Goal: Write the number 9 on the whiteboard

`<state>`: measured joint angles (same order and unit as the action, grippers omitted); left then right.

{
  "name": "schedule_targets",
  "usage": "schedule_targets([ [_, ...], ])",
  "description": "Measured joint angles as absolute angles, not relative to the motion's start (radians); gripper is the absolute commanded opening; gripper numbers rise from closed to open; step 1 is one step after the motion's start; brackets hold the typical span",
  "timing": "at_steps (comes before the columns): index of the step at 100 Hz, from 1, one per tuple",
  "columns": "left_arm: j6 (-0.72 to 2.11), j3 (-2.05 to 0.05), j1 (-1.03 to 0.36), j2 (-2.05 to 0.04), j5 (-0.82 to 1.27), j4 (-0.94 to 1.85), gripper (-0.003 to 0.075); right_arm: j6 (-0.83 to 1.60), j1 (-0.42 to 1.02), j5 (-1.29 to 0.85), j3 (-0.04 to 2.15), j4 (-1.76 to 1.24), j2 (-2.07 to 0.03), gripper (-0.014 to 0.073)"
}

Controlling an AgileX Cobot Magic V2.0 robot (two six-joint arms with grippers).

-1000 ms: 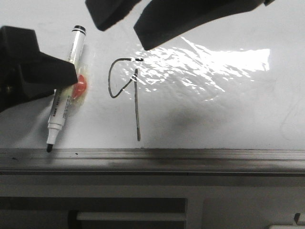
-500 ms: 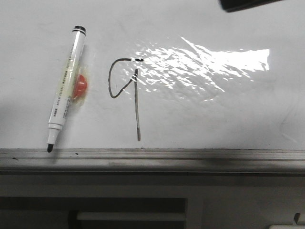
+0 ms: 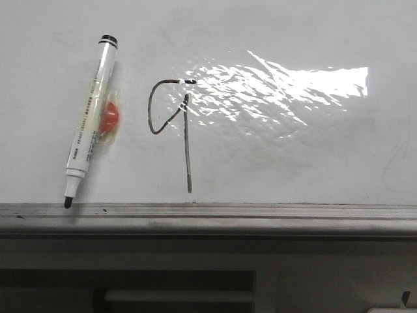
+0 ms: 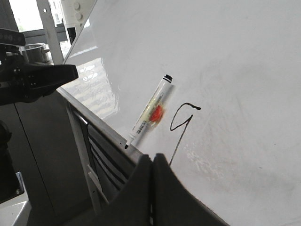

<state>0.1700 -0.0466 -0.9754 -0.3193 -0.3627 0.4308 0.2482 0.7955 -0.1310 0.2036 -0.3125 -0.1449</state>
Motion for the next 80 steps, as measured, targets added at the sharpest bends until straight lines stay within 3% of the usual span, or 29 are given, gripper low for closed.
schedule_targets([
  [21, 0.174, -0.043, -0.975, -0.285, -0.195, 0.427, -0.0020, 0.248, 0.796, -0.131, 0.176, -0.312, -0.093, -0.0062],
  [80, 0.174, -0.039, -0.975, -0.283, -0.178, 0.423, -0.0020, 0.248, 0.796, -0.131, 0.176, -0.310, -0.093, -0.0062],
])
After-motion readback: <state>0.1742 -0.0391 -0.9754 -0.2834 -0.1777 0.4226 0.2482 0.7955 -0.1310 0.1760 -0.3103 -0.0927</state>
